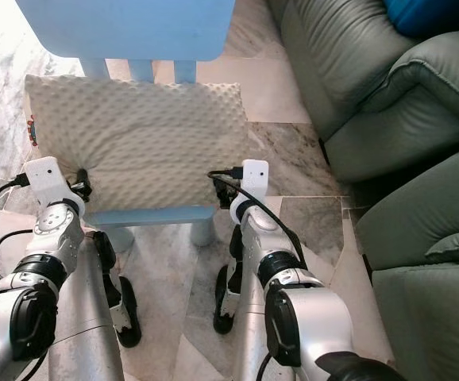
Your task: Move the pillow to the sofa
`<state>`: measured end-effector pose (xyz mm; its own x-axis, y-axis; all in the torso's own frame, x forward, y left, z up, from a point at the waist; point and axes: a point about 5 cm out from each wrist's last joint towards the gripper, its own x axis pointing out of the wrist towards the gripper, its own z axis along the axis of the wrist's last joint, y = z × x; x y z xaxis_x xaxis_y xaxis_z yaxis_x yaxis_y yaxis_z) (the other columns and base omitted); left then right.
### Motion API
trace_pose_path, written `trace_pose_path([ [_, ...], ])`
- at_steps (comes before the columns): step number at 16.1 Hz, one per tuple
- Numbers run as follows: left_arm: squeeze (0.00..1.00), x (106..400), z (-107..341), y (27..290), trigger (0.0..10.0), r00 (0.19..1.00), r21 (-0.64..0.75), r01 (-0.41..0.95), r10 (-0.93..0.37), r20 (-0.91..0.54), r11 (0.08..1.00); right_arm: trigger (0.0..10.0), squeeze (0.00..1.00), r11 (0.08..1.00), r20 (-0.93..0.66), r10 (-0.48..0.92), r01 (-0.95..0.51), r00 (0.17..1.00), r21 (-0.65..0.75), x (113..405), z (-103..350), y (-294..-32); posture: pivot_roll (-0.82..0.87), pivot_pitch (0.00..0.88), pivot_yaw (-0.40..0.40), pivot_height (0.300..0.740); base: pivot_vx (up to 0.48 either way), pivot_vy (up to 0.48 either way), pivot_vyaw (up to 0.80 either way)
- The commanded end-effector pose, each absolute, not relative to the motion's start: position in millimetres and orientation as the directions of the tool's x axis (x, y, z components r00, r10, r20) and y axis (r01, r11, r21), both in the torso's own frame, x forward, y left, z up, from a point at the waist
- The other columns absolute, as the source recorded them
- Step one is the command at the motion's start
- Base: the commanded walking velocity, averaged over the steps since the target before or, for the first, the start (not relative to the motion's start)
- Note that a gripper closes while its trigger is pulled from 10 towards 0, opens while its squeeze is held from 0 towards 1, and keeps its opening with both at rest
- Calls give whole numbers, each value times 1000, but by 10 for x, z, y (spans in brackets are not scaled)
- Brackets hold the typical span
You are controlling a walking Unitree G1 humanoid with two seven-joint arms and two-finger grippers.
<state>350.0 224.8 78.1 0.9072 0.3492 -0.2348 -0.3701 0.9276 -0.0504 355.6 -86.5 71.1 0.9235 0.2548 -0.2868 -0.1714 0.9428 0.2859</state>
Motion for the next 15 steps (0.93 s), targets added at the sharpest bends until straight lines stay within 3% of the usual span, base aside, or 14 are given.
trace_pose_path([
  [1, 0, 3354, 495, 2149, 0, 886, -47, -340, 303, -350, 939, 0, 0, 935, -357, 248, -127, 901, 330, 3467, 550, -893, 14, 372, -140, 507, 0, 0, 0],
  [15, 0, 3333, 464, 2120, 0, 886, -62, -348, 306, -348, 936, 0, 0, 938, -365, 253, -135, 896, 320, 3483, 562, -915, 14, 374, -148, 507, 0, 0, 0],
])
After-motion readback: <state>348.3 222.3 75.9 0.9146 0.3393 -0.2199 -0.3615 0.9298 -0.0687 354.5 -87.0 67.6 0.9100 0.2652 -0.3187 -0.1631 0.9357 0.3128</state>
